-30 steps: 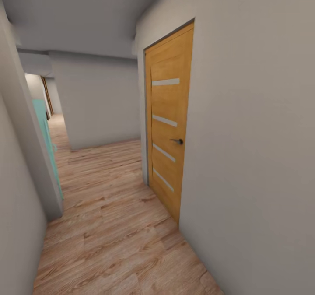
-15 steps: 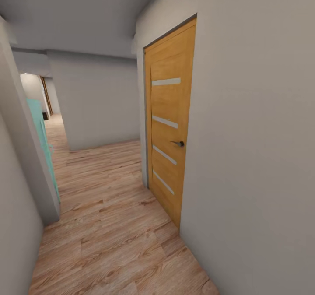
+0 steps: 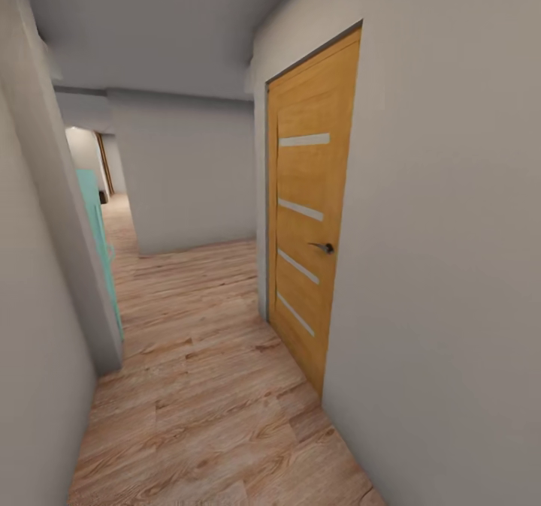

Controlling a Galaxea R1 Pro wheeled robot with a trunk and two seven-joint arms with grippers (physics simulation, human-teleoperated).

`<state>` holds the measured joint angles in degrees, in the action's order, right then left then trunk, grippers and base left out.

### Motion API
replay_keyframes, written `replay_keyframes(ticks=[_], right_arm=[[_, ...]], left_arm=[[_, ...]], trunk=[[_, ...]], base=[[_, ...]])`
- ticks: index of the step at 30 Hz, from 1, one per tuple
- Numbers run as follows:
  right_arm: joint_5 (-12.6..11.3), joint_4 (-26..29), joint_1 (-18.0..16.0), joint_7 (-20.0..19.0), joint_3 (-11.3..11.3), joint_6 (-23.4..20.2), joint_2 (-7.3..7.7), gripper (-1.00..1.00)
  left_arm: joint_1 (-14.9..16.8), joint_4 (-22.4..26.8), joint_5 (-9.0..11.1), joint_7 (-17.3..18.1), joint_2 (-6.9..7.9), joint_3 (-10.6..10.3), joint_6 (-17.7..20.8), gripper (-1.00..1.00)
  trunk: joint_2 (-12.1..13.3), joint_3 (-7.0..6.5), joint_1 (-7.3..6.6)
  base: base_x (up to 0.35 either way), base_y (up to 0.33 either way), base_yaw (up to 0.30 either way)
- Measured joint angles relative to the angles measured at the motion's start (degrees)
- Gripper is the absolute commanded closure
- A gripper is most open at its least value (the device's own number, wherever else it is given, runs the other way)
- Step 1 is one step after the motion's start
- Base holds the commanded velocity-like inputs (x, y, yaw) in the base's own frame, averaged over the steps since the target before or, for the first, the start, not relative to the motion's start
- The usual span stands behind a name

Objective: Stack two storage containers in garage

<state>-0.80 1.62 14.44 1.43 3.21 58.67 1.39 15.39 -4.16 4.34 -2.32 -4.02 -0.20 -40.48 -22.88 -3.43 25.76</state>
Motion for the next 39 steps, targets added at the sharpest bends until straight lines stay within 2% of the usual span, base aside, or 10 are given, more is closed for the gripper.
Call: replay_keyframes(ticks=[16,31,39], right_arm=[[0.0,0.12,0.01,0.0,0.0,-0.03,0.0,-1.0],[-0.06,0.12,0.01,0.0,0.0,-0.09,0.0,-1.0],[-0.06,0.11,0.0,0.0,0.01,-0.09,-0.01,-1.0]], left_arm=[[0.01,-0.01,-0.01,-0.02,0.0,0.0,0.02,-1.0],[0.01,-0.01,0.0,0.0,-0.01,0.01,0.02,-1.0],[0.0,0.0,0.01,0.0,-0.04,0.0,0.02,-1.0]], trunk=[[0.0,0.0,0.0],[-0.01,0.0,-0.03],[-0.01,0.0,-0.03]], base=[[0.008,0.0,0.264],[0.301,0.0,0.014],[0.316,0.0,0.23]])
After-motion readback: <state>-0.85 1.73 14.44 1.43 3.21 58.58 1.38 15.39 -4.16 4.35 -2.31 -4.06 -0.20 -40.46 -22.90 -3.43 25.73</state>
